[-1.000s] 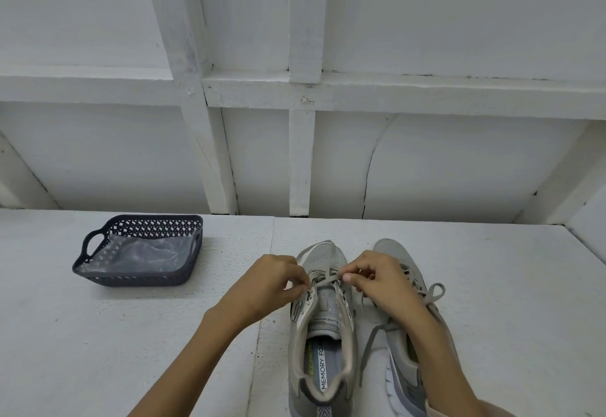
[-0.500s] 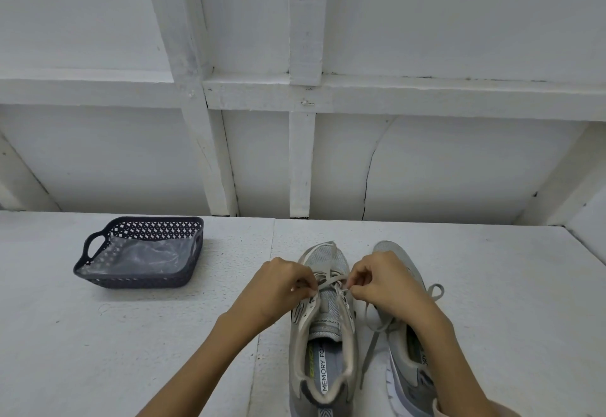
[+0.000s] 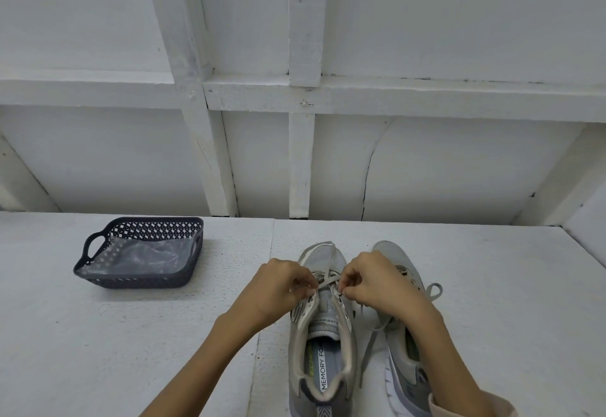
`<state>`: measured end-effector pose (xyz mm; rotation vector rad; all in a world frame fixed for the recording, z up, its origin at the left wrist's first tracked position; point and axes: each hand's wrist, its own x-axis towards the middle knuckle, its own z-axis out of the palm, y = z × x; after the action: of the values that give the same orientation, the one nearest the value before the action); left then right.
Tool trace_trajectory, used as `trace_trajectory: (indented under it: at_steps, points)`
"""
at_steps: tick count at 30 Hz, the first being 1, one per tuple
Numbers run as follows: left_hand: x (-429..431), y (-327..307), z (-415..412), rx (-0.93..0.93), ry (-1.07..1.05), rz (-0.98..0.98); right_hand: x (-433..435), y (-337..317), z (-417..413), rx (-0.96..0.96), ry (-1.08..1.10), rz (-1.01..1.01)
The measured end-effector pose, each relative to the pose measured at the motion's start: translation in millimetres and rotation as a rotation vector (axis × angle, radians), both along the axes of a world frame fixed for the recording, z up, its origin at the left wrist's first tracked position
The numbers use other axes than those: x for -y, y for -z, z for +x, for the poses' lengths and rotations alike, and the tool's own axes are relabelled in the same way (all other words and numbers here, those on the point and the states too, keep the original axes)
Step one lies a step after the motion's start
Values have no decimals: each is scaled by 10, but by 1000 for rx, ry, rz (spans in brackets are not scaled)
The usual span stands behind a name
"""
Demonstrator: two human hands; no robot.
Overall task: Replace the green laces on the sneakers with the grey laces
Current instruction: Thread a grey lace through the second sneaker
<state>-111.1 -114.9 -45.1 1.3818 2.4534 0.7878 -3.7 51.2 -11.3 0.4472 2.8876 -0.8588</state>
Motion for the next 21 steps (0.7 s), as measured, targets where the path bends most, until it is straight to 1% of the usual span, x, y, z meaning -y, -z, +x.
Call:
trace_trajectory:
  at_steps: [9, 13, 16, 18, 21]
  points:
    - [-24, -55, 28, -40, -14, -19, 98, 20, -87, 17, -2, 98]
    - [-54, -93, 63, -79, -15, -100, 137, 1, -91, 21, 39, 89]
    - [-86, -158, 62, -74, 11, -180, 192, -25, -118, 51, 34, 107]
    - [-104, -186, 65, -67, 9, -232, 226, -64, -144, 74, 21, 150]
    - [-133, -176, 91, -89, -15, -267, 305, -117, -178, 119, -10, 311]
